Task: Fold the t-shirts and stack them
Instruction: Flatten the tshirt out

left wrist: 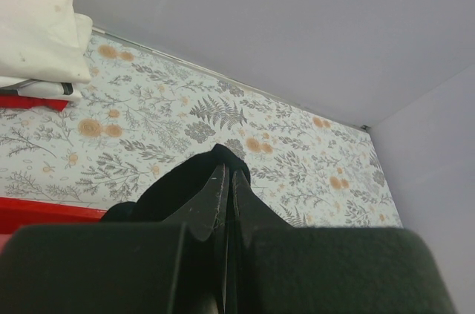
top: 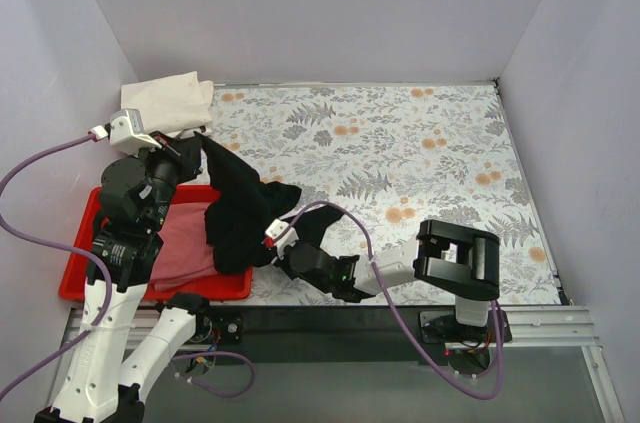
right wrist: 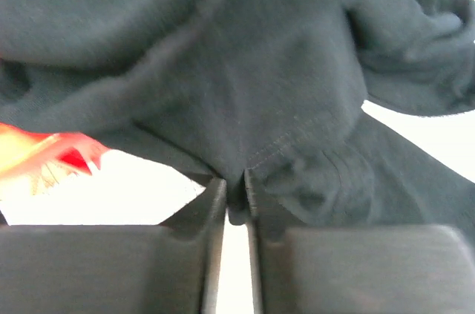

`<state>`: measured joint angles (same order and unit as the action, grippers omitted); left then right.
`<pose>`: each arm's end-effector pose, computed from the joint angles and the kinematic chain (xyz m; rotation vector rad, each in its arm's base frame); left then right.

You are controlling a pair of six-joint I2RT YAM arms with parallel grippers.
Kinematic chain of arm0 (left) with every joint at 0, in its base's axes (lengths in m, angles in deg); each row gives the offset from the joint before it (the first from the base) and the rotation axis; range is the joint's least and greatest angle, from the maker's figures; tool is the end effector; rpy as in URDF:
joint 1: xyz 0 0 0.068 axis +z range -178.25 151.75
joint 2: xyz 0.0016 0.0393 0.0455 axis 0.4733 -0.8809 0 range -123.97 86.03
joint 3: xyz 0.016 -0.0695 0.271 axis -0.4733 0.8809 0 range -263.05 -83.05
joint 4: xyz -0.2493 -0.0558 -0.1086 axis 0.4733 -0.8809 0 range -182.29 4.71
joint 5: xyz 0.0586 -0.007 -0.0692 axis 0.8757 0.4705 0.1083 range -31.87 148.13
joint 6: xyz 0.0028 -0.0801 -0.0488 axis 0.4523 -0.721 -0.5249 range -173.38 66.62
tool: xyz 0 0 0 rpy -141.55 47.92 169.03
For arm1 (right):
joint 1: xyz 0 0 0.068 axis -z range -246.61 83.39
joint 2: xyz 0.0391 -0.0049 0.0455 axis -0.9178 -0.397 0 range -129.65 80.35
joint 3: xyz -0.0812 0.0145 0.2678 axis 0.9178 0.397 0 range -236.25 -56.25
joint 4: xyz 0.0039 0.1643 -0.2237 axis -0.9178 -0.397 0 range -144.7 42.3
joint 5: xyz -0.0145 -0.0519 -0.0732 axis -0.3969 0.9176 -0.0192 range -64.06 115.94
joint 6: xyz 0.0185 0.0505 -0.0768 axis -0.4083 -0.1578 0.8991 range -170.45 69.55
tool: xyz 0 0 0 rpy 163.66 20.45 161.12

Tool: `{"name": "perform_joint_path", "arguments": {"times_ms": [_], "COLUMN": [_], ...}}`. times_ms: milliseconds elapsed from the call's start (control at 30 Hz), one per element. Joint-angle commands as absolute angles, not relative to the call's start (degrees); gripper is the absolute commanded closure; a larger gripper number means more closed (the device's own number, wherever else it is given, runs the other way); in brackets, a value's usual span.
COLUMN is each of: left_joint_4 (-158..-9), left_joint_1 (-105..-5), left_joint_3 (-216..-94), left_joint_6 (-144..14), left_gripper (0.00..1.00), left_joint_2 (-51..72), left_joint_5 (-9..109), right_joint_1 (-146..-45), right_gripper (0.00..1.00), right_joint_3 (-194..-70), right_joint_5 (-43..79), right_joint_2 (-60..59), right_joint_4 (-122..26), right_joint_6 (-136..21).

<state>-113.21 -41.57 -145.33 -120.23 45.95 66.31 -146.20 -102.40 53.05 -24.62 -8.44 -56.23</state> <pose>0.1869 -0.0319 0.4273 -0.8910 1.5144 -0.9259 0.1133 0.4041 0.1327 -0.8758 1.7012 0.5685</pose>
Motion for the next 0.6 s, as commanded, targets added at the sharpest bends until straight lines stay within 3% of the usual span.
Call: {"name": "perform_joint_path", "arguments": {"times_ms": [0, 400, 567], "left_joint_4": [-113.7, -113.3, -112.9], "left_joint_1": [-41.3, -41.4, -41.4], "left_joint_3": [-145.2, -145.1, -145.0], "left_joint_6": [-119.3, -119.3, -119.7], "left_gripper": [1.00, 1.00, 1.00], "left_joint_2": [45.8, 45.7, 45.2], "left_joint_5": [66.5, 65.6, 64.9], "right_joint_1": [-146.4, -145.0, -138.8], "right_gripper": [0.99, 0.99, 0.99], "right_joint_3": [-100.5, -96.9, -94.1], "right_joint_5": [59.2, 73.2, 75.4], "right_joint_2": [-21.1, -12.7, -3.6], "right_joint_4": [-5.7, -7.5, -11.2], "right_joint_6": [-55.8, -50.6, -46.8]}}
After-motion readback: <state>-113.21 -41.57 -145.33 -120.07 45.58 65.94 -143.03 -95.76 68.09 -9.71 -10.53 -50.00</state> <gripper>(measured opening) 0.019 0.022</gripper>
